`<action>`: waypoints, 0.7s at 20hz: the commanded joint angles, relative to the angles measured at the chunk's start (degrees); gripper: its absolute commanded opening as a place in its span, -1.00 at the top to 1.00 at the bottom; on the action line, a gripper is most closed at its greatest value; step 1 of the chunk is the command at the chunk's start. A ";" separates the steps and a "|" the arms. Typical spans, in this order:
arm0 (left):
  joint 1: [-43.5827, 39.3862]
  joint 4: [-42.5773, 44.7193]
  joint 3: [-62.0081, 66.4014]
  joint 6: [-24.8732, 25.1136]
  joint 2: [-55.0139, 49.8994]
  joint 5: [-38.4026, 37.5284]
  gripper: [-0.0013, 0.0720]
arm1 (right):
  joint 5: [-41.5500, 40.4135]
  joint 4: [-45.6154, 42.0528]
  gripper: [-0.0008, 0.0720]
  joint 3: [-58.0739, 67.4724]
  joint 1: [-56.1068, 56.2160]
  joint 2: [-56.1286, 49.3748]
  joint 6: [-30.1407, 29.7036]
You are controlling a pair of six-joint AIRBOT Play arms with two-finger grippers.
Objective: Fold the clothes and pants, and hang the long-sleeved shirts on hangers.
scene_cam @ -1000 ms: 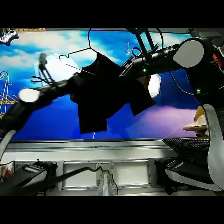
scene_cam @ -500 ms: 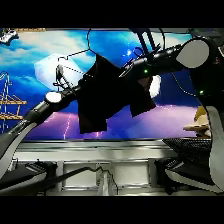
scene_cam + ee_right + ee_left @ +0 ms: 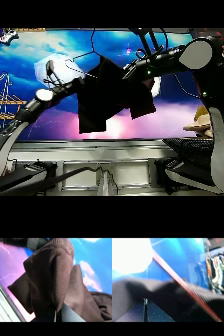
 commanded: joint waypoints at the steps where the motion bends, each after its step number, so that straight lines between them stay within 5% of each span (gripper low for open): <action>1: 7.41 -0.11 -0.02 0.04 1.01 -7.34 0.93 | 2.38 -0.81 0.89 0.00 0.04 0.20 -0.09; 5: 6.12 -4.31 -0.02 0.35 1.03 -15.56 0.88 | -3.37 -0.76 0.89 0.00 0.04 0.22 1.92; 7: 2.10 -10.10 -0.02 6.86 1.03 -16.02 0.18 | -6.43 -0.68 0.89 0.00 0.04 0.22 4.59; 8: 0.15 -14.71 -0.02 10.69 1.03 -16.46 0.08 | -7.13 -0.66 0.89 0.00 0.04 0.22 6.08; 9: -1.73 -20.33 -0.02 14.19 1.03 -16.61 -0.27 | -7.37 -0.66 0.89 0.00 0.04 0.22 7.65; 14: -4.42 -40.13 -0.02 23.78 0.98 -13.27 -0.63 | -7.39 0.33 0.89 0.00 0.04 0.24 15.82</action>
